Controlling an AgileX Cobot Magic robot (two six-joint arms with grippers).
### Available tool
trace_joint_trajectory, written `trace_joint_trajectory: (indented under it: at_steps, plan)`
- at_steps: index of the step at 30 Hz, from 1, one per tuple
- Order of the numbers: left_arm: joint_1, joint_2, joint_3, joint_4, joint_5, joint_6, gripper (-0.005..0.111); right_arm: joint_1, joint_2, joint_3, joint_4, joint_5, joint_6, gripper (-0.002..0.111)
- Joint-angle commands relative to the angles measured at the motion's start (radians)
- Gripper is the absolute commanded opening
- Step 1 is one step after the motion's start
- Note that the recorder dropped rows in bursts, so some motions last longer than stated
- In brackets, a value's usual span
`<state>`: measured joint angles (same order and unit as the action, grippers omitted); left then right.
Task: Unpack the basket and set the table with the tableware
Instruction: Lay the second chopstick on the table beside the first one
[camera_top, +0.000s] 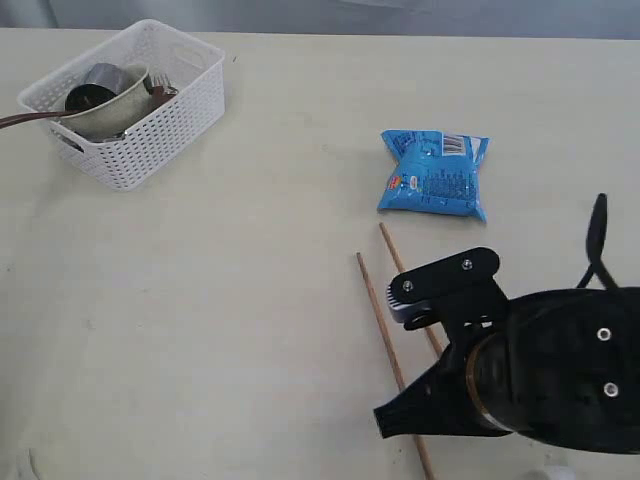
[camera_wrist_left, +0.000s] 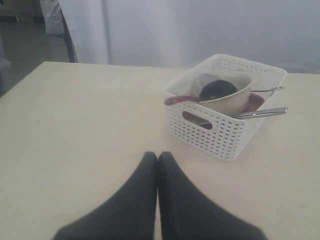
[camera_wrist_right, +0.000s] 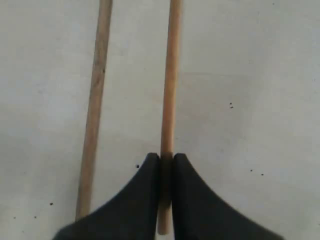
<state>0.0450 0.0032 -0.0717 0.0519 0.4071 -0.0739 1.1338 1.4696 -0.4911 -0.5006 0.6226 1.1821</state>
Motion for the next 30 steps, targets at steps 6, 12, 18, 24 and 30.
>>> trace_joint_trajectory:
  at_steps: [6, 12, 18, 24, 30]
  plan:
    - [0.002, -0.003, 0.007, 0.000, -0.003, 0.000, 0.000, 0.002, 0.097, 0.004, -0.004, -0.053, 0.015, 0.000]
    - [0.002, -0.003, 0.007, 0.000, -0.003, 0.000, 0.000, 0.002, 0.097, 0.004, -0.001, -0.058, 0.008, 0.000]
    - [0.002, -0.003, 0.007, 0.000, -0.003, 0.000, 0.000, 0.002, 0.097, 0.004, 0.000, -0.077, 0.008, 0.000]
    - [0.002, -0.003, 0.007, 0.000, -0.003, 0.000, 0.000, 0.002, 0.097, 0.004, -0.003, -0.077, 0.008, 0.000]
    - [0.002, -0.003, 0.007, 0.000, -0.003, 0.000, 0.000, 0.002, 0.097, 0.004, -0.004, -0.077, 0.008, 0.000]
